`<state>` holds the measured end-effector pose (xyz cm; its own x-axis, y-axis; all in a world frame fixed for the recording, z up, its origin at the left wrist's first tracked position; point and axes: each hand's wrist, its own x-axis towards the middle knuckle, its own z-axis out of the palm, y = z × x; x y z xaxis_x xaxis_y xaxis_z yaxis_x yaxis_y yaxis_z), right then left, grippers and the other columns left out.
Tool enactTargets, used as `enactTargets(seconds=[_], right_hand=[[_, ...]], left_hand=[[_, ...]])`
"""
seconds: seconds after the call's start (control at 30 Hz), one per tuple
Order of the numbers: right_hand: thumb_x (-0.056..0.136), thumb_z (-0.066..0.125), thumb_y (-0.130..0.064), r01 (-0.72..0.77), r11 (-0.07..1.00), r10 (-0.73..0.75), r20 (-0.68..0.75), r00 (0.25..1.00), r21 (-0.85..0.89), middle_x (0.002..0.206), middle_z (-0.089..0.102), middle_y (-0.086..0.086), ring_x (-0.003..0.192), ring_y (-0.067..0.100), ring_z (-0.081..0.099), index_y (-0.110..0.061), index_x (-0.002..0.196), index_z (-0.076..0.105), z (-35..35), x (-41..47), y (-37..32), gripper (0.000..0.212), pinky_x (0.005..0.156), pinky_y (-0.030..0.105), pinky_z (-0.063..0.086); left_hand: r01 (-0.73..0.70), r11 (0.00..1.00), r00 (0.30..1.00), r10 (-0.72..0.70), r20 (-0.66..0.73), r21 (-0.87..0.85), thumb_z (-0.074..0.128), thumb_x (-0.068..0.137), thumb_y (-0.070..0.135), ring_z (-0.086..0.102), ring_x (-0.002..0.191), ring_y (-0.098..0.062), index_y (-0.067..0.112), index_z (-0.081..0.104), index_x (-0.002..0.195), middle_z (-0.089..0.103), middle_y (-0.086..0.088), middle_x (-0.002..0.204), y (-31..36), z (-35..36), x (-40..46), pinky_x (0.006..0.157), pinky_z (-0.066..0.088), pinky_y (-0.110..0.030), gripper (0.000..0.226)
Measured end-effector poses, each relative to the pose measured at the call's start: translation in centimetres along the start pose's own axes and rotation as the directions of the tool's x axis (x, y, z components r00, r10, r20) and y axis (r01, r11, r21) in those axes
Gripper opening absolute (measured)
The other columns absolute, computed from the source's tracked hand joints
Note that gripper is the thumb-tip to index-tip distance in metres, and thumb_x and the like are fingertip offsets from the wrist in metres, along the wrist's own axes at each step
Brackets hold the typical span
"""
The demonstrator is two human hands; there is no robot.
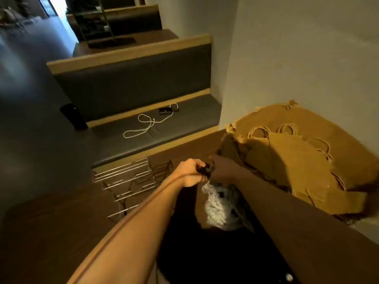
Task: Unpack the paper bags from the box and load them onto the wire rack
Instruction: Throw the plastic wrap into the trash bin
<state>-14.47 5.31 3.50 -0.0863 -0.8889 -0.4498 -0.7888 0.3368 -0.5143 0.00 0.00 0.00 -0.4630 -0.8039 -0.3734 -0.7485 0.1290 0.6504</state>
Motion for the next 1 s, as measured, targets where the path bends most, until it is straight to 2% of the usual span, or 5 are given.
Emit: enactTargets(seconds=[0.33,0.57,0.7,0.87,1.0], right_hand=[[0.091,0.057,-0.049,-0.170,0.963,0.217,0.232,0.948,-0.207,0.161,-0.016,0.012,0.147,0.042,0.003,-0.039,0.153,-0.006,10.9,3.0,10.4,0.089,0.117,0.056,0.019],[0.096,0.053,-0.028,-0.171,0.950,0.229,0.211,0.950,-0.262,0.123,0.061,0.013,0.111,0.032,0.059,-0.014,0.123,0.060,12.7,0.9,11.3,0.032,0.088,0.035,0.048],[0.094,0.060,-0.033,-0.212,0.908,0.149,0.195,0.970,0.361,0.099,0.067,0.001,0.097,0.023,0.066,-0.017,0.106,0.067,11.4,1.3,9.4,0.021,0.078,0.031,0.053],[0.098,0.050,-0.005,-0.148,0.505,0.160,0.076,0.984,0.850,0.102,0.060,0.002,0.100,0.018,0.058,-0.015,0.110,0.061,6.6,1.8,4.8,0.020,0.089,0.034,0.050],[0.092,0.055,-0.008,0.040,0.501,0.051,-0.076,0.996,0.864,0.106,0.067,0.013,0.093,0.027,0.067,-0.013,0.110,0.064,4.3,1.4,1.4,0.021,0.087,0.050,0.056]], left_hand=[[0.270,0.955,0.939,-0.233,0.253,-0.126,0.076,0.078,0.003,0.057,0.124,-0.025,0.023,0.055,0.135,0.057,-0.010,0.139,-4.9,8.8,2.2,0.107,0.047,-0.037,0.063],[0.207,0.978,0.906,-0.181,0.382,-0.028,0.083,0.078,0.027,0.036,0.144,-0.021,0.034,0.020,0.157,0.035,0.000,0.158,-5.3,9.6,0.6,0.117,0.032,-0.035,0.101],[0.188,0.963,0.864,-0.069,0.499,-0.192,0.087,0.071,0.027,0.045,0.137,-0.016,0.033,0.023,0.156,0.042,0.003,0.154,-4.9,9.2,-0.5,0.116,0.035,-0.038,0.106],[0.259,0.671,0.948,-0.038,0.316,-0.695,0.075,0.086,0.029,0.070,0.086,-0.003,0.024,0.052,0.131,0.068,-0.005,0.110,-2.3,5.9,-1.4,0.072,0.054,-0.018,0.051],[0.219,0.112,0.972,0.065,0.227,-0.969,0.040,0.098,0.055,0.073,0.085,-0.024,0.004,0.070,0.116,0.070,-0.017,0.105,0.1,2.3,-1.8,0.076,0.062,-0.038,0.061]])
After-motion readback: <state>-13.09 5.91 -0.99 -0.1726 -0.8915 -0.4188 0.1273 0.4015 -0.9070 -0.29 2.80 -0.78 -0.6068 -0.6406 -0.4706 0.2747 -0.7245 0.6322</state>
